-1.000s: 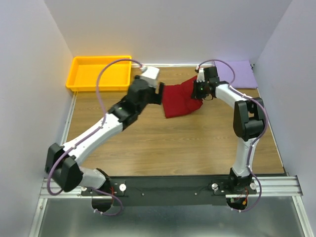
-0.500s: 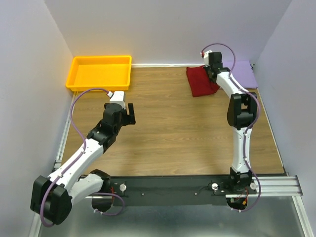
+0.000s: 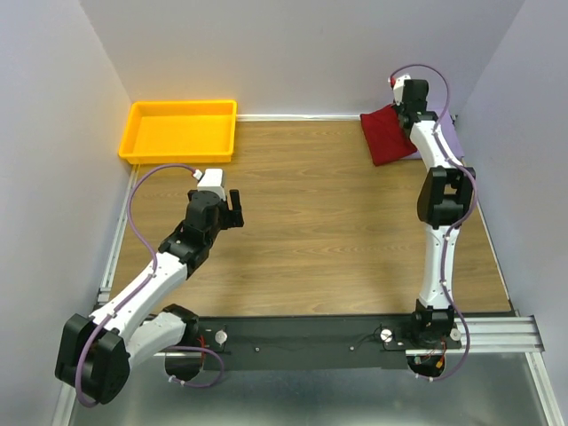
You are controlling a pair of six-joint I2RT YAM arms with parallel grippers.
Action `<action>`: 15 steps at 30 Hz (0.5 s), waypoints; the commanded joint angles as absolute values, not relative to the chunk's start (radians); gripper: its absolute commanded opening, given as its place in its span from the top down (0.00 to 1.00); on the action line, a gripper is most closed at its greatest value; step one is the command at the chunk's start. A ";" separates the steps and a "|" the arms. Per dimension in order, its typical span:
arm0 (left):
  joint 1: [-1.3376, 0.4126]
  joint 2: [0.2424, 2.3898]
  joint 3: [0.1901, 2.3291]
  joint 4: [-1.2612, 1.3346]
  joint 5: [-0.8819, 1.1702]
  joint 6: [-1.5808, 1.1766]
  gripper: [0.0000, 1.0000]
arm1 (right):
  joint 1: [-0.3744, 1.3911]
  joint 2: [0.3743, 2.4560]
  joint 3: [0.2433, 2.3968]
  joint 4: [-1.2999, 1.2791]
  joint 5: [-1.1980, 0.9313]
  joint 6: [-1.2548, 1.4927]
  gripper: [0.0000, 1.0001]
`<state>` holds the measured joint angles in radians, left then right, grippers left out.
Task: Fold and stack the t-shirts
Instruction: Neatly place the folded tshirt to the corner
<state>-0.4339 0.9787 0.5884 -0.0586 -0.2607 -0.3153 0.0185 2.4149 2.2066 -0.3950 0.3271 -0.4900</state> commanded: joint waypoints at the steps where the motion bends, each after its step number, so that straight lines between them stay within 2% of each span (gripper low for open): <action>1: -0.431 0.989 0.583 -0.015 -0.253 -0.311 0.17 | 0.005 2.410 2.296 -0.365 0.315 -0.506 0.99; 15: -0.434 1.032 0.586 -0.005 -0.227 -0.299 0.19 | -0.097 2.470 2.278 -0.285 0.351 -0.448 0.99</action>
<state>-0.4339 1.0218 0.5884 -0.0383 -0.2478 -0.3107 -0.0765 2.4443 2.2826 -0.3622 0.3141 -0.4599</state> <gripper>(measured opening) 0.816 0.176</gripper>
